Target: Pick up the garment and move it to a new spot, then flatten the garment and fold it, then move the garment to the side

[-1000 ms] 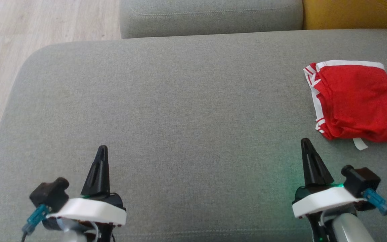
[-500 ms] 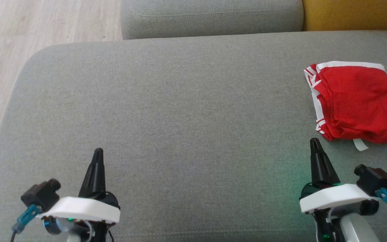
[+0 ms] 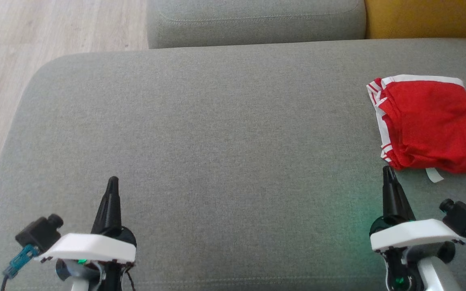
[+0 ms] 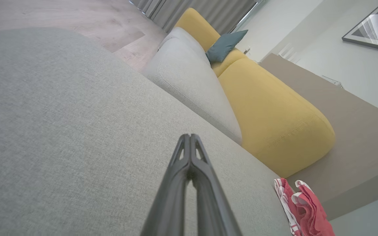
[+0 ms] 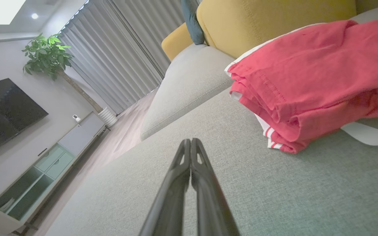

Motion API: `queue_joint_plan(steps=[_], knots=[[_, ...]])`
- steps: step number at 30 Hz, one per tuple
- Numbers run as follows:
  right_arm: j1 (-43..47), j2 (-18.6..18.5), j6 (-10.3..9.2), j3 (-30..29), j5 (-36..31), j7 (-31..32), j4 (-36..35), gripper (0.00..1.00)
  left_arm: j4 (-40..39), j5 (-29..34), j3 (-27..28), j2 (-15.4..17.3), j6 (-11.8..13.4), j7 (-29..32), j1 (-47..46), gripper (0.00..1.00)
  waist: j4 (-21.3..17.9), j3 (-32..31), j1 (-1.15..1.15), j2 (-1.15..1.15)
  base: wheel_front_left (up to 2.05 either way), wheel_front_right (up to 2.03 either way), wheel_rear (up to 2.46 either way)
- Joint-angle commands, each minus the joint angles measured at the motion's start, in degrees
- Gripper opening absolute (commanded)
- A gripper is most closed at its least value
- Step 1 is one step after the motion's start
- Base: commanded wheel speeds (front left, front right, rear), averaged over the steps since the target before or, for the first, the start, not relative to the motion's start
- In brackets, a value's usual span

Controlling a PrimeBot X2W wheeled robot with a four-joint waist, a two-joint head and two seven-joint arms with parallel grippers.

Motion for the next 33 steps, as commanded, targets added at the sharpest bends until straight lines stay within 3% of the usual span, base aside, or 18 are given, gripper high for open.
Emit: queue_joint_plan(steps=[1, 33], knots=[[-2.5, -0.9, 0.12, -0.2, 2.0, 0.5, -2.2, 0.0, -1.4, -1.6, 1.4, 0.9, -0.4, 0.4, -2.9, 0.0, 0.0, 0.0, 0.0, 0.0, 0.0, 0.0, 0.0], [-2.7, -1.1, 0.22, -3.1, 22.4, 5.3, -2.7, 0.0, 0.6, -19.4, 4.8, 1.2, -1.5, 5.4, -4.3, 0.0, 0.4, -0.6, 0.0, 0.0, 0.0, 0.0, 0.0]])
